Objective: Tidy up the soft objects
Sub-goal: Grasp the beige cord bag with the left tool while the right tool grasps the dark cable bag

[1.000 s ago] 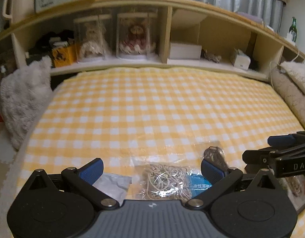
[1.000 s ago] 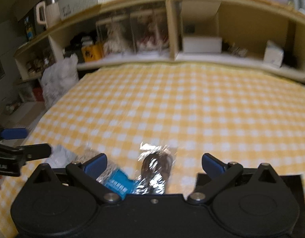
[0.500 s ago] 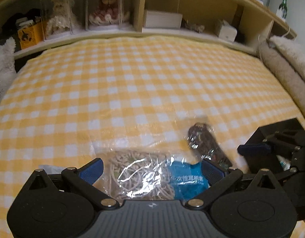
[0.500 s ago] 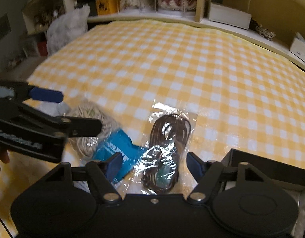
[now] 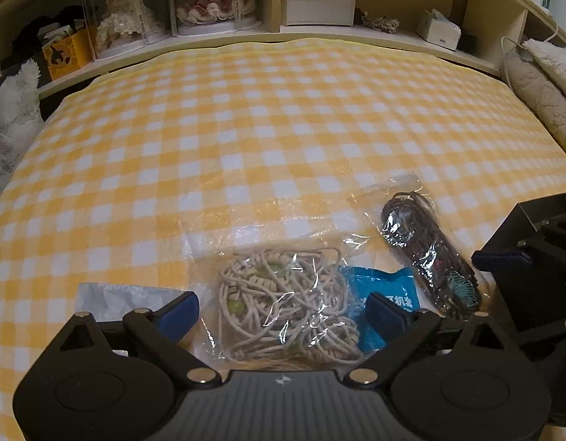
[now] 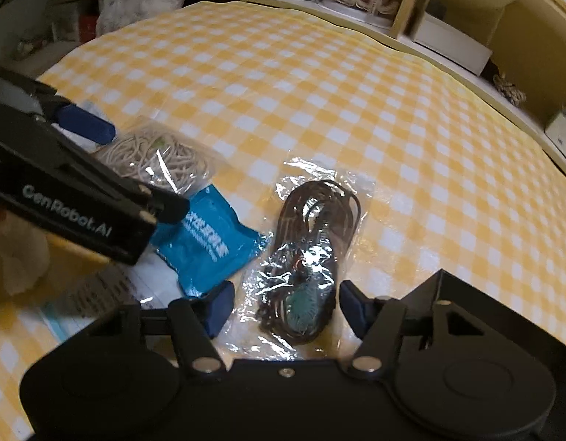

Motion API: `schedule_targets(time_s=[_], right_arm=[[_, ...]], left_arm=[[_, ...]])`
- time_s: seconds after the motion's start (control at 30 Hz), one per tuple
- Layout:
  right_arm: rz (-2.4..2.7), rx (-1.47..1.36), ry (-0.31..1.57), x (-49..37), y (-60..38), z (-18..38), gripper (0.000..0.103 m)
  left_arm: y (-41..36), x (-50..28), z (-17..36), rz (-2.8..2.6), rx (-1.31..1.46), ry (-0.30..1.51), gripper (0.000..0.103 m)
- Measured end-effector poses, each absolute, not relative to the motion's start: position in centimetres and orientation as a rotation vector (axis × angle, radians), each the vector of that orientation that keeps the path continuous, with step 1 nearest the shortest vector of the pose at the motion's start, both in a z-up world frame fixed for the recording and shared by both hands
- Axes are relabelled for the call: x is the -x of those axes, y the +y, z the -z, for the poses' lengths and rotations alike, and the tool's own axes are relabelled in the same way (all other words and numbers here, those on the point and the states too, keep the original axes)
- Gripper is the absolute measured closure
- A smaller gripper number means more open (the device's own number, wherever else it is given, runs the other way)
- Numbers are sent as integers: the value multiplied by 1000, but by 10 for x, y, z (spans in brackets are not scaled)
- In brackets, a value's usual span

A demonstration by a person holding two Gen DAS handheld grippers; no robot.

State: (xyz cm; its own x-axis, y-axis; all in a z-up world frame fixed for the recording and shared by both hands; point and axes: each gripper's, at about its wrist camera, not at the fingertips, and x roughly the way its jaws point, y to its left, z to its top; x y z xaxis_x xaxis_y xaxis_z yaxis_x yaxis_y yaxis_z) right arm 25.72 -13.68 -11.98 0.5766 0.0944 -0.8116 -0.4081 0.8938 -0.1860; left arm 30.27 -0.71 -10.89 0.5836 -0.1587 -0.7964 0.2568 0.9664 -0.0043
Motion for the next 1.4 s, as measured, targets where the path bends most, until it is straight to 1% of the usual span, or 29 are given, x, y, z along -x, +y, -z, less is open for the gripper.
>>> schedule_targets(time_s=[0.13,0.23,0.3,0.6,0.7,0.8,0.87,0.93,0.97,1.0,1.03,1.07,1.13,1.17,1.27,1.4], right_arm=[[-304,396,896,-255,-136,118,42],[-302,427,879,-253,-134,117,42],[-306,445,880,-253,-131,119,46],[-295,524,837,-245,-125,121,48],[-281,613,781,-235,-117,123,45],[-288,690,765,-230,-108,129,44],[-283,719,748,-229,-105,130,41],[-289,731,746,-230,-104,131,42],[-298,727,751,-231,-104,130,46],[-321,714,765,-232,-105,130,54],[-340,696,778,-233,-106,128,58],[-357,675,792,-235,-107,128,65],[-387,598,833,-239,-114,125,71],[-399,550,857,-242,-118,123,77],[-441,449,909,-247,-128,120,77],[-497,413,940,-242,-128,119,78]], left_arm=[[-5,-302,108,238,-109,926,8],[-4,-299,106,228,-110,930,13],[-2,-295,104,220,-88,932,17],[14,-275,100,175,-21,955,20],[20,-270,100,154,-14,969,20],[23,-270,100,139,-1,979,20],[25,-269,100,137,7,983,20],[25,-269,100,136,7,985,20],[24,-269,100,135,8,985,20],[24,-269,100,135,9,986,20],[24,-268,99,133,13,986,20],[23,-268,99,132,16,987,20],[24,-268,99,131,21,987,20],[24,-268,99,130,24,988,20],[25,-267,99,128,29,991,20],[26,-266,98,124,35,996,20]])
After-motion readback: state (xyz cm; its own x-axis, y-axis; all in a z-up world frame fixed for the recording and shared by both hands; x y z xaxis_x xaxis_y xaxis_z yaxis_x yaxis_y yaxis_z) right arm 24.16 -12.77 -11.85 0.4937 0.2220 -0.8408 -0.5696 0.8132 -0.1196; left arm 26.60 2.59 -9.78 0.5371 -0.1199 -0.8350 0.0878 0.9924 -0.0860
